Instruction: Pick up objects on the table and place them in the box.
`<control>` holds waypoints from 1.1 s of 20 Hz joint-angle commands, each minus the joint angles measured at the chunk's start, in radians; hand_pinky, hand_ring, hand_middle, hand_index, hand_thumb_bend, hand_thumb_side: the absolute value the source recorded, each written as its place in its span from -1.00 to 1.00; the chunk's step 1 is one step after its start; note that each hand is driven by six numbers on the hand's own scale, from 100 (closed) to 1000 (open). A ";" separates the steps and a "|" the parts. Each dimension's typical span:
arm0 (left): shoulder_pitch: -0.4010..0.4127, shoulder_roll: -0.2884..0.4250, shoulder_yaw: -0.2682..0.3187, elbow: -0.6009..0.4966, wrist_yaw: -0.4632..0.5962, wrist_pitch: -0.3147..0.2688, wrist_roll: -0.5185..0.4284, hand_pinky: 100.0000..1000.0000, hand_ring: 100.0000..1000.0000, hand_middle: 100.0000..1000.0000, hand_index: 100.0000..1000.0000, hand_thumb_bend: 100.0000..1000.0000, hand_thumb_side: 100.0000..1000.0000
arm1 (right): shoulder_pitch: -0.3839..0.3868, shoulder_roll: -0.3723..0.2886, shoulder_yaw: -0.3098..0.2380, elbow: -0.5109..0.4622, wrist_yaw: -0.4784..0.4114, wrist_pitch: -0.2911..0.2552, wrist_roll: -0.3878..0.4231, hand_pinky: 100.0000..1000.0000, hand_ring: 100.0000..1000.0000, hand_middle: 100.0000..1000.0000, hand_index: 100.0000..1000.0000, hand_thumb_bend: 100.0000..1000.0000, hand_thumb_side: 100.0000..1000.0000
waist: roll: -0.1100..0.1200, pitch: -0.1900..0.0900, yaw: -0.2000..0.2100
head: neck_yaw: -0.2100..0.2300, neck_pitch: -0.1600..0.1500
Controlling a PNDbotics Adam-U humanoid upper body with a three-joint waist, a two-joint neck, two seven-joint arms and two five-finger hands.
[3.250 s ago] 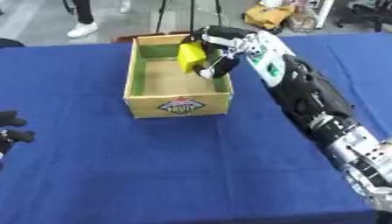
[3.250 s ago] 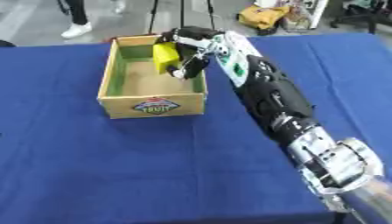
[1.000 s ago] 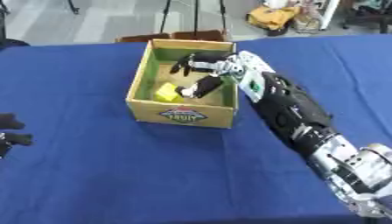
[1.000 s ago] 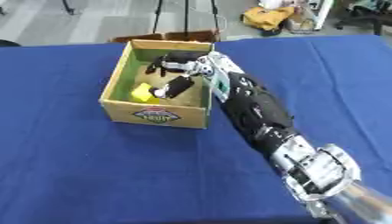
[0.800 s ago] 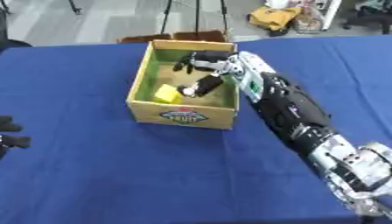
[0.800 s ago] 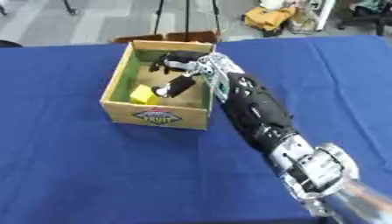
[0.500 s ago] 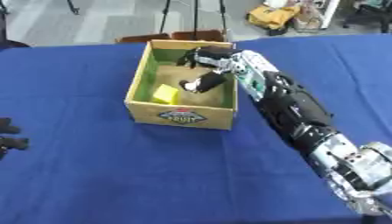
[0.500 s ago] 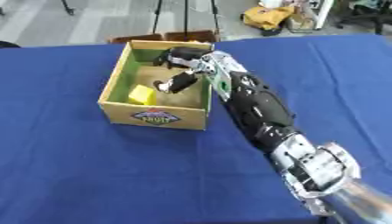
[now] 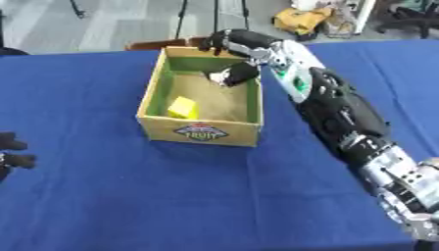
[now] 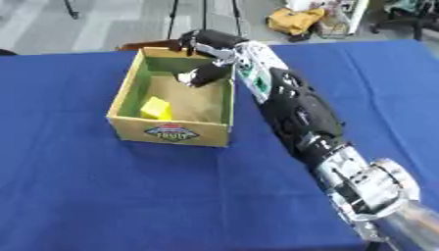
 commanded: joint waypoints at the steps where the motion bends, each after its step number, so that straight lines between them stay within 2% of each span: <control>1: -0.012 0.019 0.012 -0.016 -0.001 -0.002 0.006 0.39 -0.12 0.07 0.40 0.44 0.82 | -0.004 -0.063 0.013 -0.106 -0.090 0.011 0.005 0.58 0.48 0.58 0.82 -0.88 0.03 | 0.002 -0.015 -0.006 | 0.009 -0.015; 6: -0.009 0.022 0.016 -0.016 -0.003 -0.003 0.010 0.39 -0.12 0.07 0.40 0.44 0.82 | 0.040 -0.128 0.021 -0.240 -0.217 0.054 0.013 0.58 0.48 0.58 0.82 -0.91 0.00 | 0.004 -0.016 -0.026 | 0.014 -0.016; 10: -0.008 0.024 0.018 -0.016 -0.005 -0.003 0.012 0.39 -0.12 0.07 0.40 0.44 0.82 | 0.083 -0.183 0.011 -0.311 -0.275 0.092 0.007 0.59 0.48 0.57 0.83 -0.94 -0.03 | 0.005 -0.016 -0.041 | 0.021 -0.016; 13: -0.008 0.025 0.021 -0.016 -0.005 -0.004 0.016 0.39 -0.12 0.07 0.40 0.44 0.82 | 0.123 -0.218 -0.006 -0.343 -0.314 0.121 -0.010 0.58 0.47 0.55 0.83 -1.00 -0.03 | 0.004 -0.014 -0.048 | 0.027 -0.018; 22: -0.009 0.027 0.024 -0.017 -0.006 -0.004 0.019 0.39 -0.12 0.07 0.40 0.44 0.82 | 0.219 -0.281 -0.051 -0.385 -0.373 0.176 -0.050 0.58 0.45 0.50 0.80 -1.00 -0.04 | 0.003 -0.012 -0.063 | 0.035 -0.019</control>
